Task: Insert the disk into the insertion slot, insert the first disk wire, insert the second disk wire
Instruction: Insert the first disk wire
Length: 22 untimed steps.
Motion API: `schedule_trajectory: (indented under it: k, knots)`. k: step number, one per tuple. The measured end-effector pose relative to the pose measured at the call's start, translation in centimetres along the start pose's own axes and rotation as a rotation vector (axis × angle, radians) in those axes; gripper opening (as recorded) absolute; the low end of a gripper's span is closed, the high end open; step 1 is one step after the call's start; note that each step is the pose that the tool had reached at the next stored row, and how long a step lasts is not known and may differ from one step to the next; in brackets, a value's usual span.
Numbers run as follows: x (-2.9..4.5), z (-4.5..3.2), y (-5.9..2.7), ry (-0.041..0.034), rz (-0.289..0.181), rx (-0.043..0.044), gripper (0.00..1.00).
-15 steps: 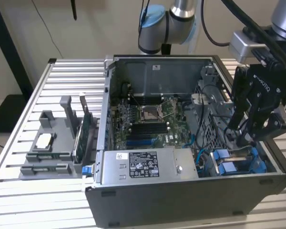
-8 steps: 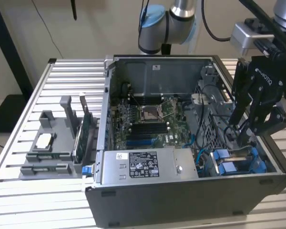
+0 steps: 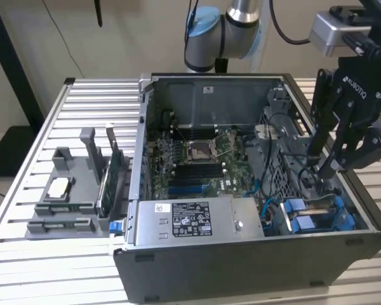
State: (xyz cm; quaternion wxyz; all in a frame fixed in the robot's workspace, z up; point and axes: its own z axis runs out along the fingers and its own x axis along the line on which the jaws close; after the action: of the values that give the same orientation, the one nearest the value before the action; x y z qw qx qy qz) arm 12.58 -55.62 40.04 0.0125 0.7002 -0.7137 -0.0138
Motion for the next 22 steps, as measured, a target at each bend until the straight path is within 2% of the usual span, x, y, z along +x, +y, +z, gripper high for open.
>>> schedule_trajectory:
  k: [3,6,8,13,16,19,20,22]
  knots:
    - [-0.18,0.16,0.05,-0.0109,-0.003,0.0087,0.46]
    - [-0.3,0.28,0.1,-0.028,-0.014,0.0161,0.46]
    - [-0.37,0.37,0.12,-0.0369,-0.024,0.022,0.46]
    - [-0.39,0.6,0.14,-0.0429,-0.068,0.044,0.46]
    - [-0.39,0.86,0.36,-0.0467,-0.079,0.0596,0.46]
    - [-0.38,1.08,0.62,-0.057,-0.085,0.0717,0.44]
    - [-0.38,1.13,0.7,-0.0624,-0.087,0.0755,0.37]
    - [-0.38,1.23,0.79,-0.0707,-0.094,0.0847,0.37]
